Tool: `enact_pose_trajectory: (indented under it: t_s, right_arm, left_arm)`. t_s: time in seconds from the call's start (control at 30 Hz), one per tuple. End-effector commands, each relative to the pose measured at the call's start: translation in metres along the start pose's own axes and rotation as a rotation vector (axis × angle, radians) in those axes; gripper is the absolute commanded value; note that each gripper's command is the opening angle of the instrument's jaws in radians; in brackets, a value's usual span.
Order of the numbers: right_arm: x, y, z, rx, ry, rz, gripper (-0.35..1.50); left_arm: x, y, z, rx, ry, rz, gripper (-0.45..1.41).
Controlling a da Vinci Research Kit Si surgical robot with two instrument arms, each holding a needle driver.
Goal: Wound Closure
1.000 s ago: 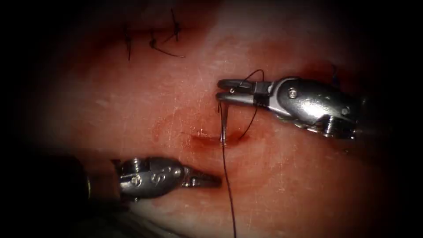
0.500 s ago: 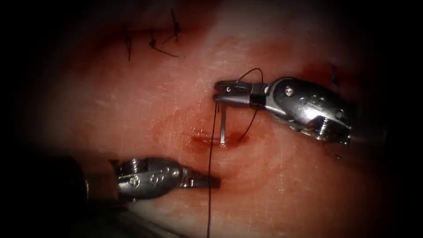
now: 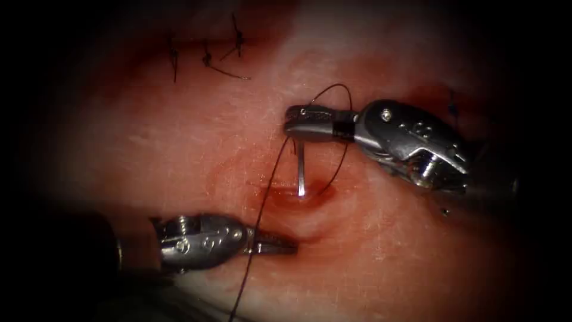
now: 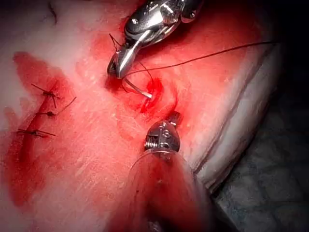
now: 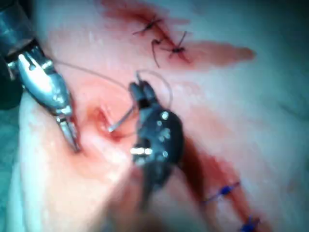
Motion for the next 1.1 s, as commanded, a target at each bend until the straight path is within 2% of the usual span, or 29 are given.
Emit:
enact_pose_trajectory:
  t_s: [0.03, 0.37, 0.5, 0.73, 1.1]
  right_arm:
    - [-0.0005, -0.0001, 0.0010, 0.004, 0.000, 0.009, -0.35]
    - [-0.0013, -0.0006, 0.0009, 0.001, -0.039, 0.155, -0.35]
    - [-0.0016, -0.0005, 0.0001, 0.000, -0.051, 0.199, -0.35]
    - [-0.0024, -0.0007, 0.0000, -0.060, -0.040, 0.244, -0.35]
    - [-0.0029, -0.0014, -0.0001, -0.036, -0.060, 0.387, -0.35]
  left_arm:
    - [-0.0004, 0.0003, 0.0009, -0.004, 0.001, -0.002, -0.45]
    - [-0.0005, -0.0001, 0.0004, -0.008, -0.008, 0.000, -0.45]
    - [-0.0005, -0.0003, 0.0000, -0.004, -0.007, 0.001, -0.45]
    - [-0.0005, -0.0003, -0.0001, -0.002, -0.007, 0.001, -0.45]
    - [-0.0006, -0.0005, -0.0001, 0.000, -0.007, 0.002, -0.45]
